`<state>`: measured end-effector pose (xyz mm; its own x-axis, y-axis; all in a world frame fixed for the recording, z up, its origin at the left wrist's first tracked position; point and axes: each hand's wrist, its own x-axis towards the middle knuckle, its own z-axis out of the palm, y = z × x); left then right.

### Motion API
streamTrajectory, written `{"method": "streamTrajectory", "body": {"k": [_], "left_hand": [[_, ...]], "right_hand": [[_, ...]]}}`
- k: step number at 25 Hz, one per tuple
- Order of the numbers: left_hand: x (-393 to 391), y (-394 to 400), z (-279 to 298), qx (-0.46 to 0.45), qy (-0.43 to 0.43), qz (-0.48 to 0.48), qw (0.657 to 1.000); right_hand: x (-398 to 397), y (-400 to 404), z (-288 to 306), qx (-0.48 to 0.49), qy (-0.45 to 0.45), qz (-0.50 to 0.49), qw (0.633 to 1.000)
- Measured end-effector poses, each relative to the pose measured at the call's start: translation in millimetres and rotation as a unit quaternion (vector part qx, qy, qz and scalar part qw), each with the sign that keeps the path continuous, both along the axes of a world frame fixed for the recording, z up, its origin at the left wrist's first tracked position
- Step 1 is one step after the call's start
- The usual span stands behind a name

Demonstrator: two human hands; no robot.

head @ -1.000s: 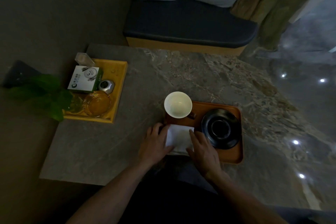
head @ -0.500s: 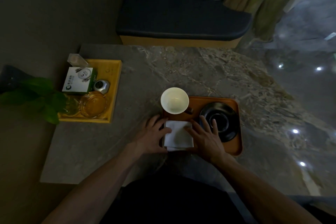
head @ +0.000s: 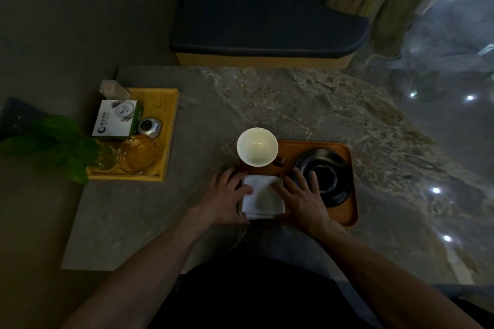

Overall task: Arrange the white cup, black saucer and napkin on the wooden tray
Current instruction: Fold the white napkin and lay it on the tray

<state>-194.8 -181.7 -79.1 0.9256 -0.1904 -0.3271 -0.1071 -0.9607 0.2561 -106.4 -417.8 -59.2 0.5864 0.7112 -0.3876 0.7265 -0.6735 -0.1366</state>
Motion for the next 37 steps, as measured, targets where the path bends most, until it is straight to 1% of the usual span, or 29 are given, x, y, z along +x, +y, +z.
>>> {"method": "streamTrajectory", "body": {"k": [6,13,17,23,29,32,37], "left_hand": [[4,-5,0,0.017,0.004,-0.013,1.0],[1,-2,-2,0.011,0.027,0.002,1.0],[3,-2,-2,0.018,0.026,-0.001,1.0],[-1,-7,2,0.021,0.057,0.022,0.998],[0,-14,16,0.047,0.081,0.029,0.995],[-1,-17,22,0.046,0.091,0.038,0.994],[-9,-20,30,0.019,0.097,0.072,0.992]], "right_hand": [[3,-2,-2,0.002,0.005,0.007,1.0],[1,-1,-2,-0.002,0.003,0.003,1.0],[0,-3,0,-0.008,0.005,0.002,1.0],[-4,-4,-1,-0.025,0.01,-0.01,1.0],[-4,0,-2,-0.038,0.017,-0.017,0.999],[-7,-1,-1,-0.045,0.024,-0.025,0.998],[-18,-8,4,-0.02,0.035,-0.051,0.998]]}}
